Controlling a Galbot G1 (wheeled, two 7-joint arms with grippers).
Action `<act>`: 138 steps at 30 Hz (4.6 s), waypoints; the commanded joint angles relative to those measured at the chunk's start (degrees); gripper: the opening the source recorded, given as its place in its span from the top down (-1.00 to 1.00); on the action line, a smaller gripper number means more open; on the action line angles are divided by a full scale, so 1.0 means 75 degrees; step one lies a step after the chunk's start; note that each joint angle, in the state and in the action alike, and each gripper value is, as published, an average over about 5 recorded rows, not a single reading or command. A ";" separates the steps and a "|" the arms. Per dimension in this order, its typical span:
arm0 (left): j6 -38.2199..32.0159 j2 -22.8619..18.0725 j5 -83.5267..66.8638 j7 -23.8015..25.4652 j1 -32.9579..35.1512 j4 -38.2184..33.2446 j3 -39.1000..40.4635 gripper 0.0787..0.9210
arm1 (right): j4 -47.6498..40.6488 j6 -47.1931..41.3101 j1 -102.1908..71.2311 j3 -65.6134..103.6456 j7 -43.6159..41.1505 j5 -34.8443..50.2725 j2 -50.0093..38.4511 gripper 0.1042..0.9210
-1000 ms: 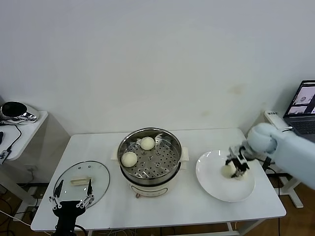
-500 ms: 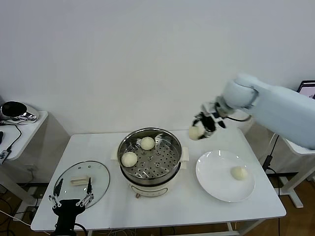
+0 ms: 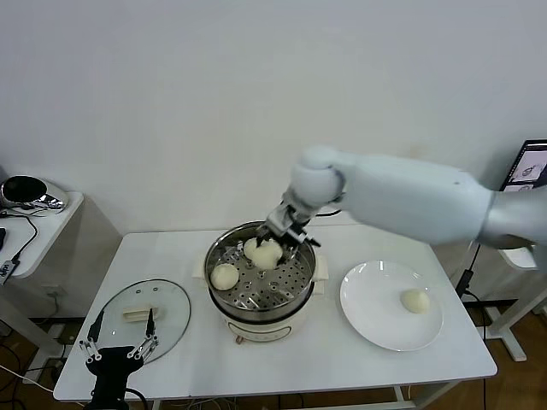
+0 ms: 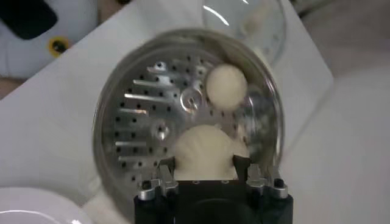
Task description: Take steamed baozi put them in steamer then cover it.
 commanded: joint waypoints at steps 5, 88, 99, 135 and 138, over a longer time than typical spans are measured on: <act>-0.0002 -0.0012 0.0002 -0.0007 0.0027 -0.0031 -0.0018 -0.77 | -0.0098 0.1853 -0.0317 -0.0619 0.0151 -0.1432 0.0802 -0.25; -0.0005 0.0107 0.0180 0.0003 0.0095 0.0001 0.0234 -0.77 | -0.2435 -0.1544 -0.6682 0.6218 0.0023 -0.4114 -0.3368 -0.75; -0.0015 0.0110 0.0162 -0.0005 0.0083 0.0017 0.0236 -0.77 | -0.2016 -0.1764 -0.6192 0.5817 -0.0259 -0.3773 -0.3721 -0.25; 0.0000 0.0154 0.0146 -0.0008 -0.0177 0.0183 0.0321 -0.77 | 0.0492 -0.5495 0.0903 -0.0324 0.1617 0.3619 -0.0415 -0.24; 0.0000 0.0153 0.0124 -0.0006 -0.0159 0.0146 0.0286 -0.77 | 0.0157 -0.5503 0.0478 -0.0344 0.1664 0.3420 -0.0045 -0.24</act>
